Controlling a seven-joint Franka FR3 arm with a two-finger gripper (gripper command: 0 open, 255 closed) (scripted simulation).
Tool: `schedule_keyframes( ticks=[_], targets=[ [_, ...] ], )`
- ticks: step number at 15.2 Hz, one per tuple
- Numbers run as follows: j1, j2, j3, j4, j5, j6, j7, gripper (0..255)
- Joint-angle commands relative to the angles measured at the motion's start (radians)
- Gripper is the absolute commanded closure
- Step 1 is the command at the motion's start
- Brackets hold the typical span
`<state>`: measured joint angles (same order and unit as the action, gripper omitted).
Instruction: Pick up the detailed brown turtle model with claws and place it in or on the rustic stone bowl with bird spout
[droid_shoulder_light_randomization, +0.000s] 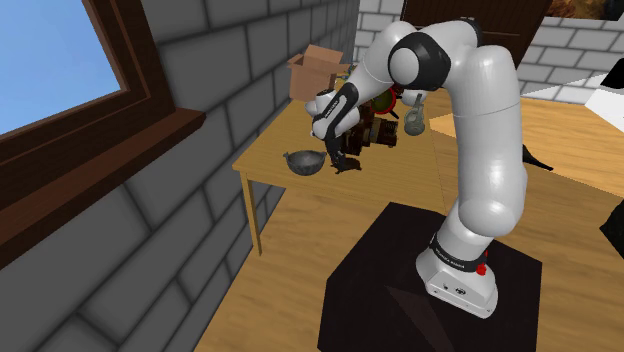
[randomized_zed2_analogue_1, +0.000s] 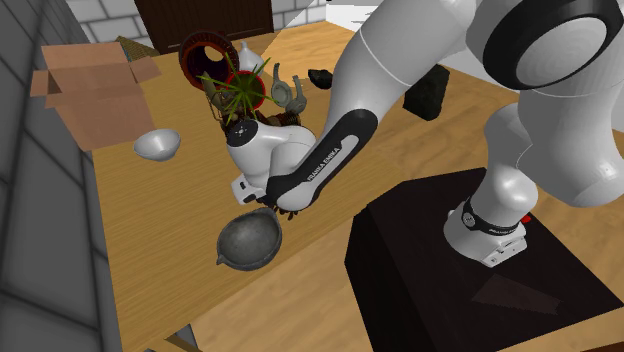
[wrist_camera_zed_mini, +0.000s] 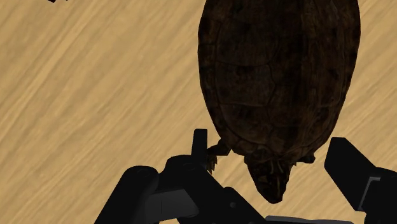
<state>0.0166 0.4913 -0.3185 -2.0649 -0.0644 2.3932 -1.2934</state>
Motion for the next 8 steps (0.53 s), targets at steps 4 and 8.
schedule_keyframes(
  ticks=[4,8],
  targets=[
    [-0.001,0.002,0.000,0.001,0.000,0.001,-0.001,255],
    [0.007,-0.042,-0.008,-0.001,-0.011,-0.040,0.000,255]
  ],
)
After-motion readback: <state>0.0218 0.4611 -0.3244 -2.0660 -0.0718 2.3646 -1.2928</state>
